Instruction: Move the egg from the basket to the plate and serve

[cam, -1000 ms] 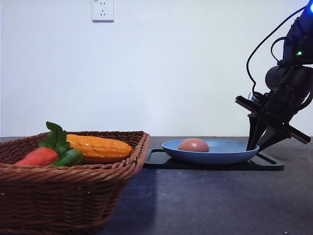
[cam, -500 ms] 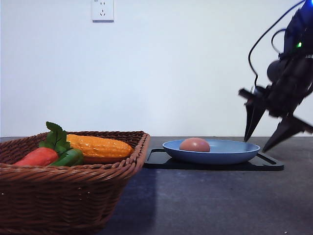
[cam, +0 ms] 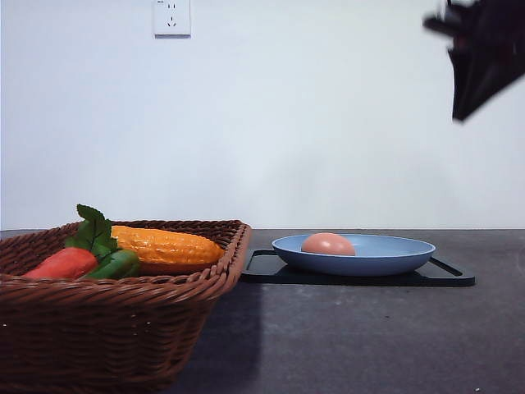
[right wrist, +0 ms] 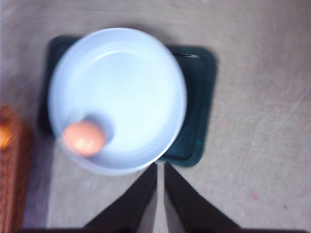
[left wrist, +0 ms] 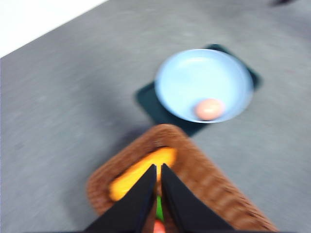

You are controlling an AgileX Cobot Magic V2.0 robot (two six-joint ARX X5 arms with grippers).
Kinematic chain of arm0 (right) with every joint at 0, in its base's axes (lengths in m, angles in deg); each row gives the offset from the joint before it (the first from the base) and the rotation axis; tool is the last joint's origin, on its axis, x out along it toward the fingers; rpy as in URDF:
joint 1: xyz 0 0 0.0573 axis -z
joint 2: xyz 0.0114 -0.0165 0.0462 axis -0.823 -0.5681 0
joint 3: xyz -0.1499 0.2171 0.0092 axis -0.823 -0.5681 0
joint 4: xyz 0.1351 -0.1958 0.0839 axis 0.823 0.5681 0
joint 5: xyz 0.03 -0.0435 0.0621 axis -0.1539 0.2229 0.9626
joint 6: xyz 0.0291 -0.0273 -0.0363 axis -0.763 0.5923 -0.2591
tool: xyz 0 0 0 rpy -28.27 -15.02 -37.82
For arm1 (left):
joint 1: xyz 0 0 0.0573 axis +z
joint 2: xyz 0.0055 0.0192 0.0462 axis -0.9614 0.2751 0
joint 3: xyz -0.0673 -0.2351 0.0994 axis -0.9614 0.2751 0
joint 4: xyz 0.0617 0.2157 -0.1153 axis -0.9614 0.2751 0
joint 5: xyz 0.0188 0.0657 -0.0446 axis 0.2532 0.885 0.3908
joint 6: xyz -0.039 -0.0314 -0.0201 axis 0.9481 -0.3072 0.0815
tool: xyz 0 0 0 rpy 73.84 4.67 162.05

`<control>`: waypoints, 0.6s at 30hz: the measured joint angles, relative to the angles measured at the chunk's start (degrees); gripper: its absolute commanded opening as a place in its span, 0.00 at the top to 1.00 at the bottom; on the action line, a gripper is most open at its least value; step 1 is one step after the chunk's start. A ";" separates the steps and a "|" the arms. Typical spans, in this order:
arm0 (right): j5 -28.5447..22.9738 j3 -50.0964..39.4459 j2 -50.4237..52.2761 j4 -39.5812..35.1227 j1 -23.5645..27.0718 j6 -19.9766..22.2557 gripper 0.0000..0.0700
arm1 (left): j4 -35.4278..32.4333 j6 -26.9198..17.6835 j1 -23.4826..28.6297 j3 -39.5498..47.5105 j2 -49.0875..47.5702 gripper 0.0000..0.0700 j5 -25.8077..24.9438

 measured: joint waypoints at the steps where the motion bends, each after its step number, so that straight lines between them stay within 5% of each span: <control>1: -1.59 0.00 1.82 0.13 -1.21 0.31 1.00 | -0.46 0.12 1.18 0.38 -0.01 1.00 0.05; 10: -12.09 -5.18 15.83 -5.58 -13.03 1.57 1.00 | -10.17 3.25 8.90 11.74 -4.09 1.00 -0.18; 18: -17.06 -26.32 29.79 -25.14 -22.18 1.81 1.00 | -25.05 7.28 9.53 30.13 -14.83 1.00 -0.30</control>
